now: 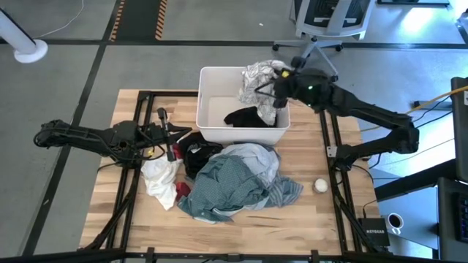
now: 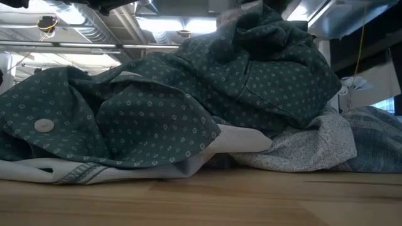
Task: Sort clothes
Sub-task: Put the white pattern shirt into the white bin, then put the black boxer into the white bin
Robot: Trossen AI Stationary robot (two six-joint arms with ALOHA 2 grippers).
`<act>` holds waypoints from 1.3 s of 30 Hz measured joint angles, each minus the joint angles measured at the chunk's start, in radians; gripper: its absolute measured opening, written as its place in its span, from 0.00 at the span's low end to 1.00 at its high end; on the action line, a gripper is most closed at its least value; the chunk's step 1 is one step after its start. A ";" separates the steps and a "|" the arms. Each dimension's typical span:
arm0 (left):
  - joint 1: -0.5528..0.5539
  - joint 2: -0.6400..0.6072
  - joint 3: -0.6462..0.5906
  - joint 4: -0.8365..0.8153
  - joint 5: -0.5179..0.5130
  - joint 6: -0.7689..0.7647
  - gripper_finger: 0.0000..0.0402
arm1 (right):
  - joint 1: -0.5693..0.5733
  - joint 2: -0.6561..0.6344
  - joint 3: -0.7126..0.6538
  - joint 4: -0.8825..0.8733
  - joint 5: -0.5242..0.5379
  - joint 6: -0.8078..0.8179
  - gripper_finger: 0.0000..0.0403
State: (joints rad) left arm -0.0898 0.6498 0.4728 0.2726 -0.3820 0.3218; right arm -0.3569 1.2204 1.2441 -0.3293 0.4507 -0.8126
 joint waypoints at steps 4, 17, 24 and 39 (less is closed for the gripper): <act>0.000 0.000 0.000 0.000 0.000 0.000 0.00 | 0.001 0.007 -0.120 0.060 -0.010 0.018 0.10; 0.000 0.000 0.000 -0.002 0.000 -0.025 0.00 | 0.003 0.007 -0.259 0.099 -0.155 0.127 0.36; 0.000 0.000 0.000 -0.005 0.000 -0.027 0.00 | 0.004 -0.004 -0.226 0.039 -0.157 0.091 0.54; -0.002 0.028 0.000 -0.057 0.040 -0.045 0.00 | 0.375 -0.008 0.126 -0.451 -0.157 0.162 0.75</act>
State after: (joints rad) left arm -0.0917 0.6779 0.4725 0.2153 -0.3416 0.2768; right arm 0.0178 1.2121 1.3705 -0.7805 0.2939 -0.6511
